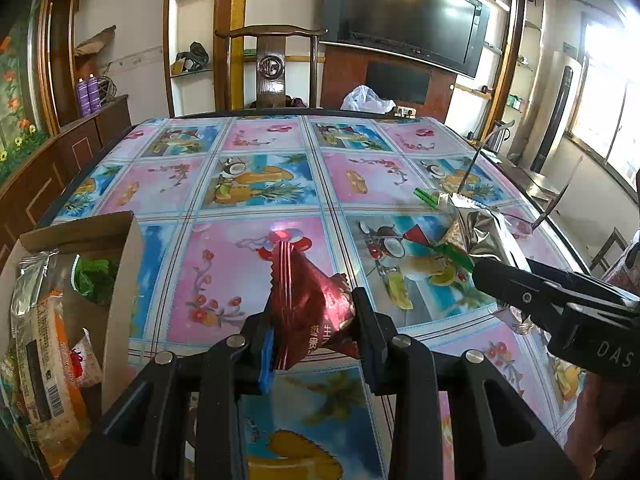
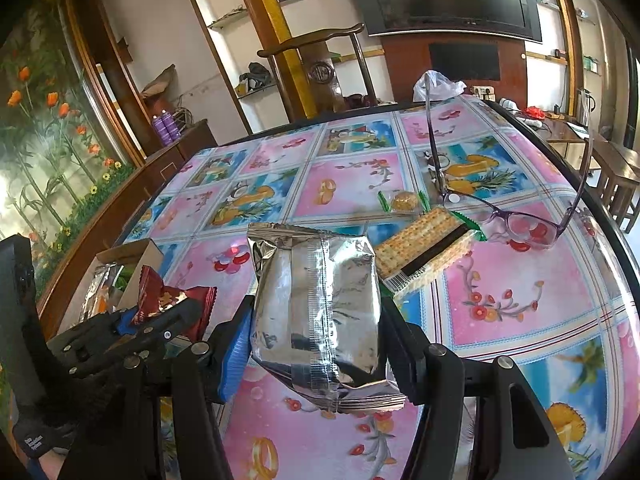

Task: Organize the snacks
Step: 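Hold the red candy bag and silver foil bag raised above the table with both grippers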

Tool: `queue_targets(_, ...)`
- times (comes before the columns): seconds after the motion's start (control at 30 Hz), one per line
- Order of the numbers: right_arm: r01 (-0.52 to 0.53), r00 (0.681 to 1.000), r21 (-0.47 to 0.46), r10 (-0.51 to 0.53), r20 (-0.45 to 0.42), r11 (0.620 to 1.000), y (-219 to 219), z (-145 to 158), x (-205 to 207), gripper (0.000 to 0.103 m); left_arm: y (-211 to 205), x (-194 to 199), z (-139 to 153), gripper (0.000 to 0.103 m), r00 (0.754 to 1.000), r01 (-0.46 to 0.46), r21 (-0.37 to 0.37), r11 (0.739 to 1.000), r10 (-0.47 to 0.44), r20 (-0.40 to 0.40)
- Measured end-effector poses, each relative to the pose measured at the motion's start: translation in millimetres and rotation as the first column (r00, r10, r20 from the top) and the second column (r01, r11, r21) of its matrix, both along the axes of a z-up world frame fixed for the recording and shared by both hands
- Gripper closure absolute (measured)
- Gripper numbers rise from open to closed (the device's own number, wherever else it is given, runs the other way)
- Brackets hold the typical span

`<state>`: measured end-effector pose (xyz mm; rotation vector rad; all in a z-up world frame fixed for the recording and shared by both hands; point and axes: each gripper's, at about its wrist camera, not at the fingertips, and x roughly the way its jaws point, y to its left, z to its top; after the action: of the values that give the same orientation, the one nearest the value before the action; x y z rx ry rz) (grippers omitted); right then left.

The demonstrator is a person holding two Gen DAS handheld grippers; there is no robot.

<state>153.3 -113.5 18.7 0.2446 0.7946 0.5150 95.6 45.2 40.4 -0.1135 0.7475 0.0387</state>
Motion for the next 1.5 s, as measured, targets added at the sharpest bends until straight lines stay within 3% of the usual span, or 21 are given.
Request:
queue_targets(0.7, -0.013, 1.0, 0.009, 0.013, 0.017, 1.0, 2, 6, -5, 0.039, 0, 9, -13, 0.072, 0.999, -0.004, 0.015, 1.0, 0.005, -0.053)
queue_targets(1.5, -0.039, 0.999, -0.009, 0.039, 0.028, 0.999, 12, 4, -8, 0.039, -9, -10, 15, 0.072, 0.995, -0.06, 0.143, 0.988, 0.047, 0.09)
